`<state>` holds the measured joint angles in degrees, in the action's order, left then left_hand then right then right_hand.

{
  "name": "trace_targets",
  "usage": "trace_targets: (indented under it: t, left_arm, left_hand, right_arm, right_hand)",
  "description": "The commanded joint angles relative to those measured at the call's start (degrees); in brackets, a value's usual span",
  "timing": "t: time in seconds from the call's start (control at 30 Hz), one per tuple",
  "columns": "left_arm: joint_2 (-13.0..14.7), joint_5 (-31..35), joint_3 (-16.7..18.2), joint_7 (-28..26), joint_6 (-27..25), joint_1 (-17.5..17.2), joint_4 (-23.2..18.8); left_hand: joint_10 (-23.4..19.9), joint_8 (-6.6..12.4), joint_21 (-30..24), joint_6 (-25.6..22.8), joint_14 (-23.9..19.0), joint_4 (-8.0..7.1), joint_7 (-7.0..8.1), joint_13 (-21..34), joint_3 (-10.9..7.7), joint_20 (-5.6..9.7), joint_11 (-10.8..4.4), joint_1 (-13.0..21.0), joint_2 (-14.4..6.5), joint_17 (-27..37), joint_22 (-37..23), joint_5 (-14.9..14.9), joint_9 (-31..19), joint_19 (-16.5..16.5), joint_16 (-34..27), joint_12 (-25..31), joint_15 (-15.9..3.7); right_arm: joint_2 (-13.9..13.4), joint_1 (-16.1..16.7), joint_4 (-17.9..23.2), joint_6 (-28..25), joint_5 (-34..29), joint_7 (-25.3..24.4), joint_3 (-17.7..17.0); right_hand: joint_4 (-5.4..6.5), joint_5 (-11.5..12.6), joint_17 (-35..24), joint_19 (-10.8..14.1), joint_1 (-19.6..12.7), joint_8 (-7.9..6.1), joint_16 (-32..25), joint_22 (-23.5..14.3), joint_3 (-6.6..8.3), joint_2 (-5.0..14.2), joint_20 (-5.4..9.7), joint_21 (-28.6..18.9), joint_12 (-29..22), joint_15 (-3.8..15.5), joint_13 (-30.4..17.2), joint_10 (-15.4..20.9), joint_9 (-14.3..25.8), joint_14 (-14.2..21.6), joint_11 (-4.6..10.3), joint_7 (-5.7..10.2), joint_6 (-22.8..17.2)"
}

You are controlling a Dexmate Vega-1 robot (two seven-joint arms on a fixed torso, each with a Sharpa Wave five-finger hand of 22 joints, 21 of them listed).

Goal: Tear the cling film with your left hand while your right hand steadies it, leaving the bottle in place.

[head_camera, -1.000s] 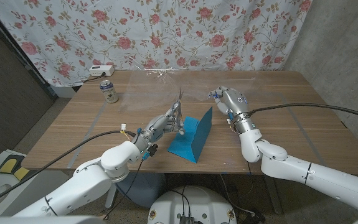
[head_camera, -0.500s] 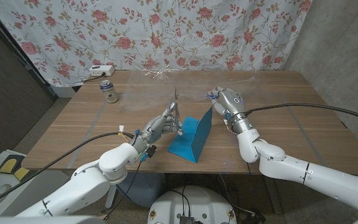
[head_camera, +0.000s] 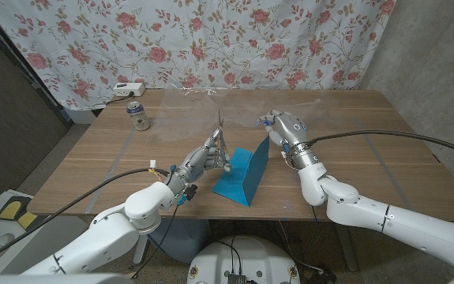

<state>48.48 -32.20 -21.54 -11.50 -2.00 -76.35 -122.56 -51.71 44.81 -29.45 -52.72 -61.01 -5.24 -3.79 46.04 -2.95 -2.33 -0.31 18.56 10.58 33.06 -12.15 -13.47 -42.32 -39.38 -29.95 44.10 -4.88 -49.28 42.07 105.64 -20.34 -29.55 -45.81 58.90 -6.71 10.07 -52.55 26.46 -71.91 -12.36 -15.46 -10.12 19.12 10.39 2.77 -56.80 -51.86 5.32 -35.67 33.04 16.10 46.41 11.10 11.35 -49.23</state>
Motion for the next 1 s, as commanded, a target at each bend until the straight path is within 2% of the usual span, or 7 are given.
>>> trace_targets:
  t: [0.03,1.0]
  left_arm:
    - [0.1,-0.1,0.2,-0.2,-0.8,0.3,-0.1]
    - [-0.3,-2.2,-0.2,0.5,-2.2,1.9,0.8]
  left_hand:
    - [-1.8,0.17,0.2,-2.8,-0.2,-1.62,-3.33,0.2,2.34,-0.27,-1.13,-0.6,-0.3,0.2,0.0,-0.4,-0.5,-0.3,0.2,0.3,0.06]
    - [-2.0,-0.07,0.5,-2.8,-0.3,-1.72,-3.47,0.4,4.12,-0.25,-1.18,-0.6,-2.1,0.1,-0.1,-2.2,-0.7,-0.5,0.2,0.2,0.17]
  right_arm:
    - [-0.4,0.0,0.1,1.5,-0.5,-1.5,0.4]
    - [-2.1,0.5,1.6,2.4,-0.9,-2.6,0.5]
  right_hand:
    - [-0.12,0.2,-0.2,-0.3,0.3,0.08,0.1,-0.2,0.13,0.21,5.24,-0.4,0.1,8.41,-2.8,0.8,0.3,0.7,0.47,0.06,-0.5]
    - [-0.22,0.2,-0.8,-0.7,0.3,0.11,0.7,-0.1,0.10,0.17,5.35,-1.3,0.4,8.42,-3.0,1.0,0.3,1.0,0.42,0.00,-0.7]
